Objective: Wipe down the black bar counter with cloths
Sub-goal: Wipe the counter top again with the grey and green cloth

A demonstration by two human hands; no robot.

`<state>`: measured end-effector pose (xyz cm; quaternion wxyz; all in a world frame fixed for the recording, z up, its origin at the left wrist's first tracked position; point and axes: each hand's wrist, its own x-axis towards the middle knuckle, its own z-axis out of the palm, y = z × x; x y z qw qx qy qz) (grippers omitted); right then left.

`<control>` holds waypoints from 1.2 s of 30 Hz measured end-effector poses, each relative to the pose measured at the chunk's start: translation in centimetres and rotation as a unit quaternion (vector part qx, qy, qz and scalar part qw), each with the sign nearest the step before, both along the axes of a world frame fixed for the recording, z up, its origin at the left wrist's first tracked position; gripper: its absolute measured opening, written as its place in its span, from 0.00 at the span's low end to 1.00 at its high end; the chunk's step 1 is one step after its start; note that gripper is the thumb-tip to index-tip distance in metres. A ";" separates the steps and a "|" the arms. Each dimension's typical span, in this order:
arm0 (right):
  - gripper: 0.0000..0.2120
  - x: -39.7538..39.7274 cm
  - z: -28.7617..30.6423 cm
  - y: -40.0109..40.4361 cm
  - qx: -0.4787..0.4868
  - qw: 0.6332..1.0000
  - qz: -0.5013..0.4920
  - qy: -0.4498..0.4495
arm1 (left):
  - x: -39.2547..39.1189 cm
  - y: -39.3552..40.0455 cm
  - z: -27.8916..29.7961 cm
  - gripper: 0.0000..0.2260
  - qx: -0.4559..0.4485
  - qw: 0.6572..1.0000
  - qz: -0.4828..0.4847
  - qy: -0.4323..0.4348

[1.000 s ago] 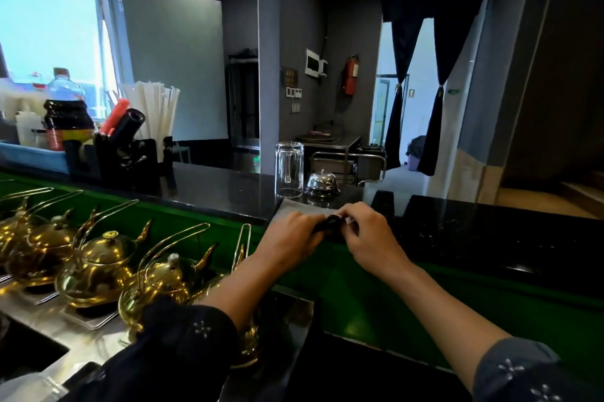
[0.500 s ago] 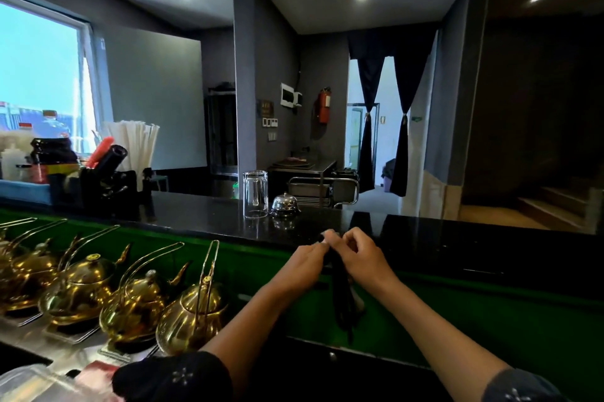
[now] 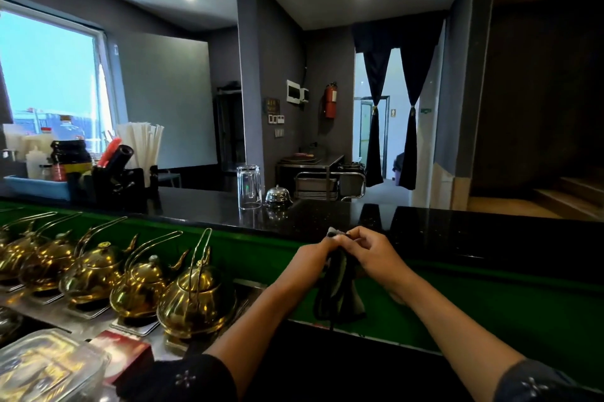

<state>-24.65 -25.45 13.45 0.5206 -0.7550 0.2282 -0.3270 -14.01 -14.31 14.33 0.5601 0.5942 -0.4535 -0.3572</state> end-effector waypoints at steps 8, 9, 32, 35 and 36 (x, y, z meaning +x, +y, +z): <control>0.08 0.1 2.2 0.1 0.115 0.990 0.019 -0.080 | 1.2 -1.3 1.0 0.11 -0.072 0.996 0.047 -0.030; 0.08 0.3 2.5 0.0 0.119 0.989 0.016 -0.083 | 1.8 -1.4 1.2 0.12 -0.072 0.996 0.054 -0.028; 0.08 6.0 4.8 -15.8 0.127 0.948 -0.292 0.003 | 25.6 -13.1 2.5 0.13 0.032 0.984 0.157 0.083; 0.05 6.9 3.4 -18.0 -0.022 0.935 -0.337 0.111 | 26.7 -14.8 1.1 0.12 0.018 0.976 0.201 -0.088; 0.05 7.3 3.0 -18.2 -0.139 0.921 -0.329 0.157 | 27.1 -14.9 0.7 0.11 0.001 0.959 0.216 -0.183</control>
